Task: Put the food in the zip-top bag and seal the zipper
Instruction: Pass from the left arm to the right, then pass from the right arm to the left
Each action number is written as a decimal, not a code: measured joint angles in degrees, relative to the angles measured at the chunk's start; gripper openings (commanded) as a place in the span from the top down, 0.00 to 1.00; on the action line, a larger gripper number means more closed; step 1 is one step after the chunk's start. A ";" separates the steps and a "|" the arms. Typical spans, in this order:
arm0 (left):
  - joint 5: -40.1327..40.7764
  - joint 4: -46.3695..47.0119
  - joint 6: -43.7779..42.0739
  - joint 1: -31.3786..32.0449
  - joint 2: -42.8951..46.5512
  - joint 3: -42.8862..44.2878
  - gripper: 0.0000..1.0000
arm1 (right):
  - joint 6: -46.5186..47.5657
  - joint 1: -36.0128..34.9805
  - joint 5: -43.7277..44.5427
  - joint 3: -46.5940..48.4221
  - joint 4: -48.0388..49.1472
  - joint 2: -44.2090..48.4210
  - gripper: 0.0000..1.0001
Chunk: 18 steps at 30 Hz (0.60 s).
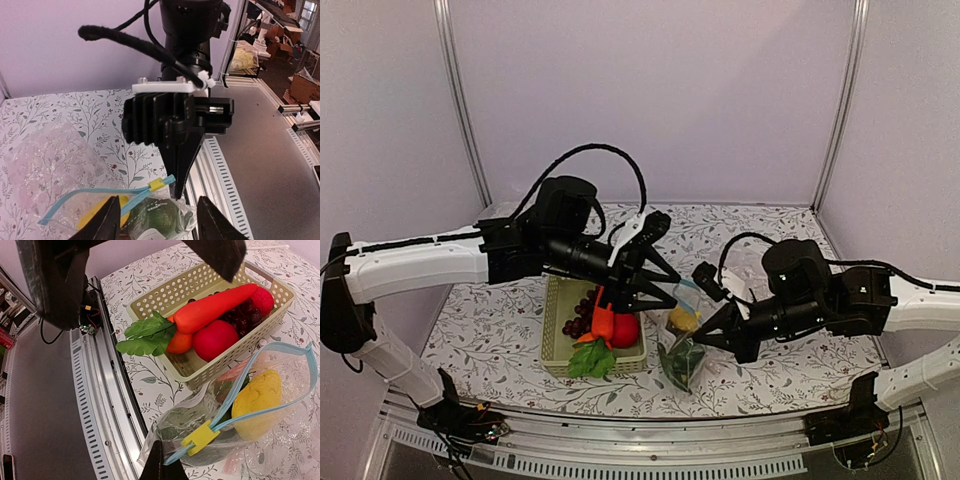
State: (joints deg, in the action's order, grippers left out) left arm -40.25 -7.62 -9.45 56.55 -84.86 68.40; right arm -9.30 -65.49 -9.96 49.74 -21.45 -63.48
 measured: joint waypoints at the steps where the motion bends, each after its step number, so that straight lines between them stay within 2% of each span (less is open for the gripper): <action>1: -0.28 0.37 0.13 0.28 -0.70 0.22 0.52 | -0.07 0.00 -0.11 -0.13 0.02 0.00 1.00; 5: -1.81 1.81 0.85 1.22 -3.41 0.28 0.56 | -0.17 0.00 -0.55 -0.76 0.04 0.11 1.00; 18: -8.33 8.74 4.96 1.62 -10.91 1.22 0.57 | -0.74 0.00 -1.79 -2.29 1.05 1.49 1.00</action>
State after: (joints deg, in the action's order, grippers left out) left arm -48.58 1.13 -4.49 58.17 -95.77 69.63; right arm -10.04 -65.49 -11.75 47.44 -20.40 -62.00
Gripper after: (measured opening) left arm 0.428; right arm 0.004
